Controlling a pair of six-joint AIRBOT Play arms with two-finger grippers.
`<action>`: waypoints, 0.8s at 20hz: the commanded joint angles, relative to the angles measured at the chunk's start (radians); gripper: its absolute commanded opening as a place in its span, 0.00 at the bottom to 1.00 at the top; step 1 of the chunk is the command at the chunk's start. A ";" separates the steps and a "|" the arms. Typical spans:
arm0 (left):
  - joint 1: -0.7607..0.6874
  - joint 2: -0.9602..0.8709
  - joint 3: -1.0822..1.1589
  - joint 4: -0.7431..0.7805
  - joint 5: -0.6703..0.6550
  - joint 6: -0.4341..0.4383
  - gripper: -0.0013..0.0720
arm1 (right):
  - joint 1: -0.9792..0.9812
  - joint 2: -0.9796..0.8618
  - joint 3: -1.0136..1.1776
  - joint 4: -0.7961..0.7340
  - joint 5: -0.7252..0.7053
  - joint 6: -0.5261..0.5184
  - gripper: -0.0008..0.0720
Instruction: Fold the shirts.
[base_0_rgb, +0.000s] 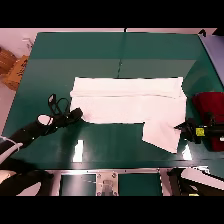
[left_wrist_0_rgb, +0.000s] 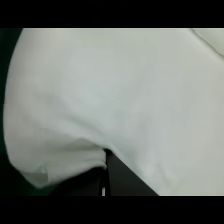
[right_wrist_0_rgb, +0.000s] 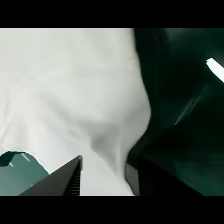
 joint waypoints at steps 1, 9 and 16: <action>0.000 -0.001 0.001 0.001 -0.005 0.000 0.05 | -0.001 -0.001 -0.027 0.000 -0.008 -0.002 0.40; 0.000 0.096 0.033 0.281 -0.229 -0.105 0.05 | -0.002 0.076 0.077 -0.121 0.078 0.140 0.04; 0.000 0.176 0.170 0.899 -0.572 -0.535 0.05 | -0.001 0.139 0.087 -0.205 0.093 0.271 0.04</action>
